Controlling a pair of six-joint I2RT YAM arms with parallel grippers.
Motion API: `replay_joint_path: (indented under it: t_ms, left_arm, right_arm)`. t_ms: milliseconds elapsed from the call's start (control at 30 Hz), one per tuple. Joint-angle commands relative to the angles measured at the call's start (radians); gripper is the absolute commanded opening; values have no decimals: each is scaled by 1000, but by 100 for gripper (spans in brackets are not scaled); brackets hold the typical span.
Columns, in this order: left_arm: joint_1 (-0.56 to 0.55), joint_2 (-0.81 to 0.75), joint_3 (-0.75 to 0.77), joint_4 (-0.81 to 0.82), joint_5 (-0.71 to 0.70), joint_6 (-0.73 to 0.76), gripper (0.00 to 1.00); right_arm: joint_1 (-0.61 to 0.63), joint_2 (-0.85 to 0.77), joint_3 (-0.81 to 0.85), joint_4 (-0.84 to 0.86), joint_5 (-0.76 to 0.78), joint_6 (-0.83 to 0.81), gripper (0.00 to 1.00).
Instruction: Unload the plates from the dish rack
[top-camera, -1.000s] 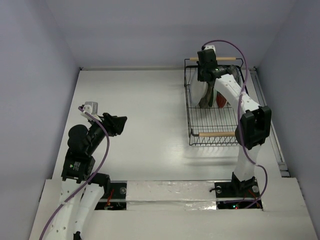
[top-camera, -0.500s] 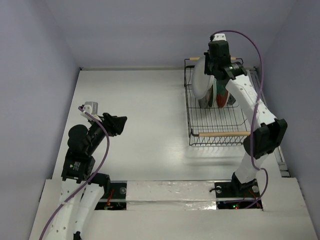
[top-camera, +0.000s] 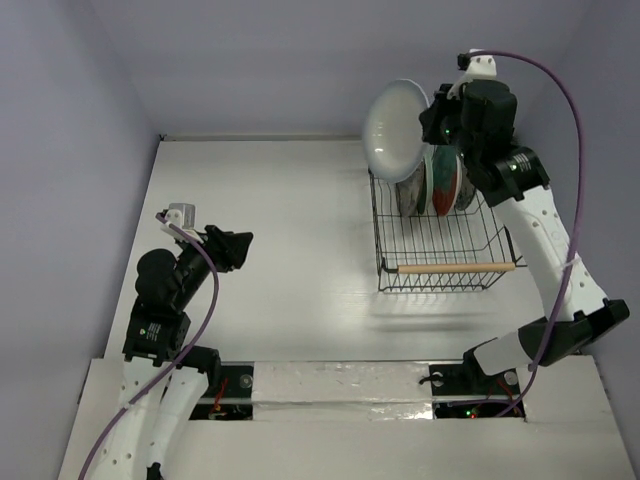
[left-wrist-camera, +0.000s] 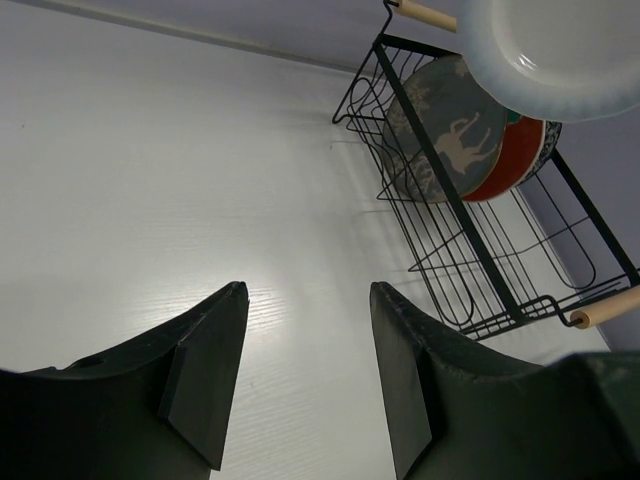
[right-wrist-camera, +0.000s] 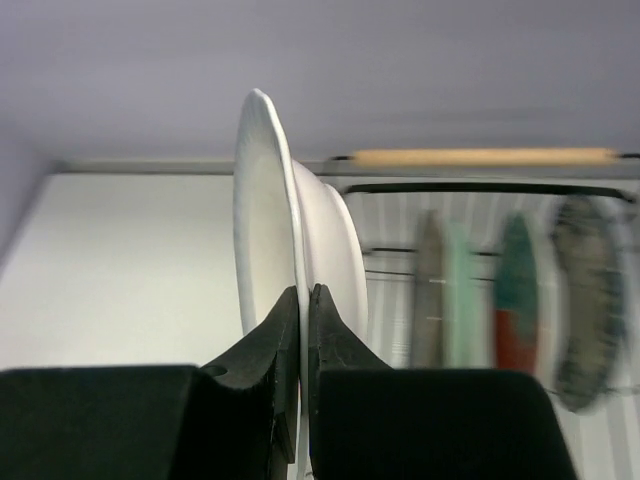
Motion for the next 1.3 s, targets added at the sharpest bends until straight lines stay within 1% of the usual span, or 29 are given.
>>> replay_joint_path:
  t_ms: [0,67,200,367,400,500,600,733,933,1000,1167,1267]
  left_arm:
    - [-4,4,-2,18,-27,3,48]
    - [5,3,4,12,-37,4,47]
    - [15,-11,9,2,-74,6,47]
    - [15,-17,13,-6,-91,6,46]
    - [15,-17,13,-5,-97,6,46]
    - [15,-13,15,-6,-97,6,46]
    - [15,-16,13,-8,-100,4,46]
    - [15,-19,9,-3,-93,3,46]
    - [15,-11,4,3,-82,-2,46]
    - [15,-13,3,3,-82,-2,46]
    - [15,-13,3,8,-76,-3,46]
    - [15,-13,1,8,-71,-5,46]
  right_arm:
    - [93,-10,-75,311,-276,137,0]
    - [151,30,-129,374,-310,200,0]
    - [235,127,-186,547,-352,308,0]
    - [298,254,-192,688,-381,417,0]
    - [318,307,-180,698,-390,426,0]
    - [340,375,-138,702,-370,435,0]
    - [366,447,-137,734,-379,459,0]
    - [366,518,-147,753,-358,489,0]
    - [366,633,-91,729,-355,516,0]
    - [366,659,-94,727,-346,521,0]
    - [366,690,-173,735,-304,532,0]
    - [366,711,-218,735,-286,541,12]
